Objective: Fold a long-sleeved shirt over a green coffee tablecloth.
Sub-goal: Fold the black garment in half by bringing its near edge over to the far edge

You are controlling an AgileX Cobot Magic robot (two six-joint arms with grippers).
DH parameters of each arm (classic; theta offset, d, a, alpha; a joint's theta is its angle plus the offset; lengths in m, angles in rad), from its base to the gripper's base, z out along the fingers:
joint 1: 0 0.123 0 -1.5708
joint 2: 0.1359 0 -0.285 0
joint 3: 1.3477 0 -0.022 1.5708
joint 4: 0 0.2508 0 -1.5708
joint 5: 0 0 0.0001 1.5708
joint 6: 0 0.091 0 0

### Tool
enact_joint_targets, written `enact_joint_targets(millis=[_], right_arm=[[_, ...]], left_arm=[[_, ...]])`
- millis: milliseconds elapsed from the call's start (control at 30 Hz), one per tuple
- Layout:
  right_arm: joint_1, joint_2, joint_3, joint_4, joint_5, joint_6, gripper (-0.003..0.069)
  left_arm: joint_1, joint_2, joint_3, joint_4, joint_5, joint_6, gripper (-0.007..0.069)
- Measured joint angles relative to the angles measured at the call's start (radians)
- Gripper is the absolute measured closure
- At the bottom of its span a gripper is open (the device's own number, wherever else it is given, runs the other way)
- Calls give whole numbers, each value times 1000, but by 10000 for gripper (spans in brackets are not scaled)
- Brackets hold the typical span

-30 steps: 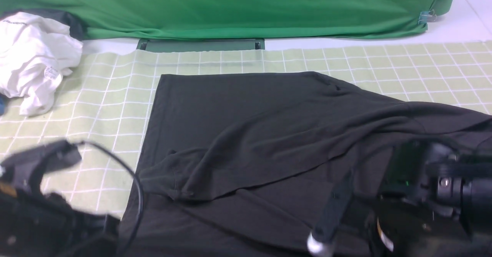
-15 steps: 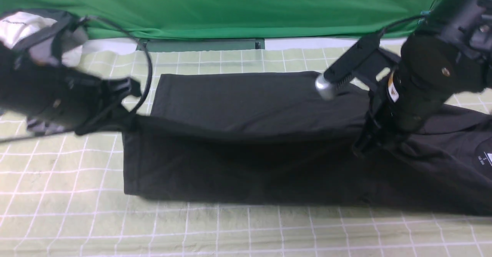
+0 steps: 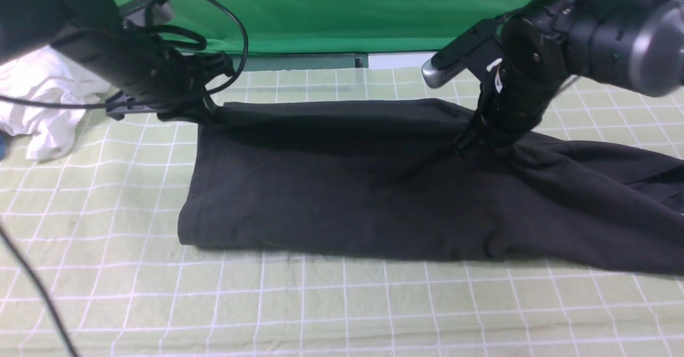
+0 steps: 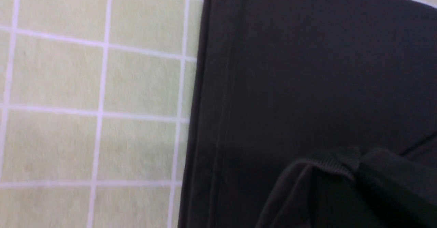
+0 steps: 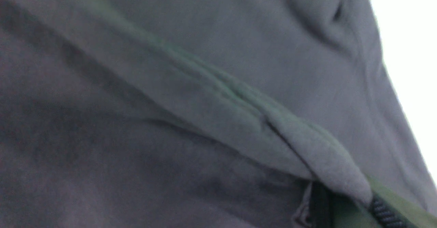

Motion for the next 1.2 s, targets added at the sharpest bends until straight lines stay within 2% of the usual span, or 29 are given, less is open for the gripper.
enact_joint_targets(millis=[467,967,1100,1200], right_arm=[[-53,227,-327,11,-29,-54,639],[-57,319,-369,-5,-231,-73,592],[-57,330,-370,-17,-260,-63,515],[-58,342,-370,-57,-263,-57,391]], left_arm=[[41,205,-134,7,-82,-34,603],[43,226,-134,11,-326,-55,603],[43,238,-134,11,-333,-57,585],[43,257,-134,11,-331,-57,518]])
